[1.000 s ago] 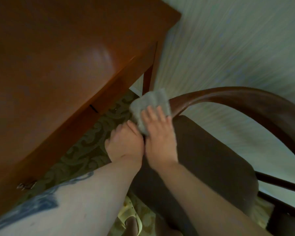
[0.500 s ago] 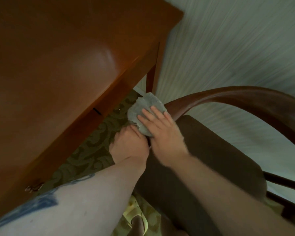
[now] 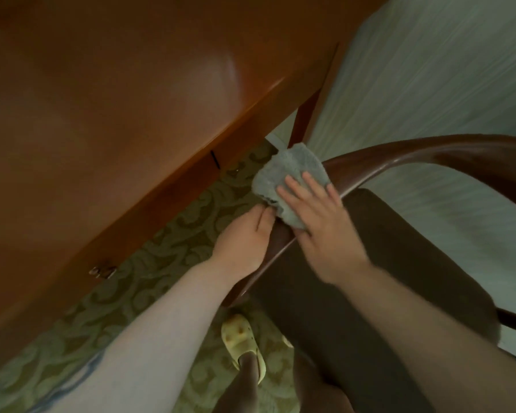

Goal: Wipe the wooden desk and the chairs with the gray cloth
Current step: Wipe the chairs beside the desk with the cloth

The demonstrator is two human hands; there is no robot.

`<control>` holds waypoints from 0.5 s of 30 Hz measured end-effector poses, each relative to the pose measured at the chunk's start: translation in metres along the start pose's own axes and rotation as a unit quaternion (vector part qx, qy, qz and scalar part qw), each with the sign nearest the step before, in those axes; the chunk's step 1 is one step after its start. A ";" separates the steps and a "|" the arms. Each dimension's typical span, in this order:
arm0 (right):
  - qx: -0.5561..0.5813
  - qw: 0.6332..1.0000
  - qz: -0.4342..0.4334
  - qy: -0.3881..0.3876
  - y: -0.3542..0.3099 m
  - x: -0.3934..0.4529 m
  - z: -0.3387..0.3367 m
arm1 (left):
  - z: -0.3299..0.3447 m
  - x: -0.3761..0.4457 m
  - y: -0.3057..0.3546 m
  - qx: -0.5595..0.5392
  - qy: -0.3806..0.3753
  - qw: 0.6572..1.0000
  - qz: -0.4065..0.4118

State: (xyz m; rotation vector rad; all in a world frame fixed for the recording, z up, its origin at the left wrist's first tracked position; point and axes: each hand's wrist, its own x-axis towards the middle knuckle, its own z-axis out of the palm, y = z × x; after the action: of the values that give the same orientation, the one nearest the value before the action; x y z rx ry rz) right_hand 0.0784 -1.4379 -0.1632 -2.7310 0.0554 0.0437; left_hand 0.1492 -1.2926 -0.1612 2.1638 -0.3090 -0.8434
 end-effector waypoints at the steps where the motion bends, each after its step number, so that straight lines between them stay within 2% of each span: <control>1: -0.024 0.999 -0.025 -0.009 0.013 0.000 -0.004 | -0.003 -0.007 -0.006 -0.004 -0.010 1.000 0.008; 2: -0.017 1.000 -0.013 0.004 0.022 -0.001 -0.006 | -0.004 -0.013 -0.012 -0.021 -0.013 1.000 0.010; 4: 0.036 0.993 0.085 0.079 0.011 -0.004 0.001 | -0.008 -0.019 -0.011 -0.107 -0.009 0.994 -0.019; 6: 0.068 0.978 0.146 0.135 -0.030 -0.012 0.021 | -0.015 -0.021 -0.002 -0.248 -0.003 0.964 -0.097; 8: 0.050 0.990 0.078 0.110 -0.076 -0.030 0.044 | -0.025 -0.021 0.001 -0.366 -0.020 0.910 -0.192; 10: 0.049 0.997 0.002 0.053 -0.103 -0.050 0.059 | -0.033 -0.022 -0.008 -0.421 -0.026 0.870 -0.255; 12: 0.065 0.995 -0.076 -0.002 -0.101 -0.057 0.059 | -0.036 -0.028 -0.019 -0.428 -0.010 0.858 -0.285; 14: 0.008 0.988 -0.151 -0.024 -0.073 -0.051 0.050 | -0.032 -0.037 -0.028 -0.439 -0.007 0.850 -0.291; 15: -0.009 0.988 -0.149 -0.025 -0.056 -0.045 0.044 | -0.028 -0.042 -0.031 -0.445 -0.005 0.845 -0.296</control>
State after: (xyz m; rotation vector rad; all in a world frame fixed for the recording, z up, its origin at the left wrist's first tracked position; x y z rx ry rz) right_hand 0.0353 -1.3675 -0.1794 -2.7247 -0.3687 0.0282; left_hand 0.1345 -1.2360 -0.1514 1.3410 0.6811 -1.0483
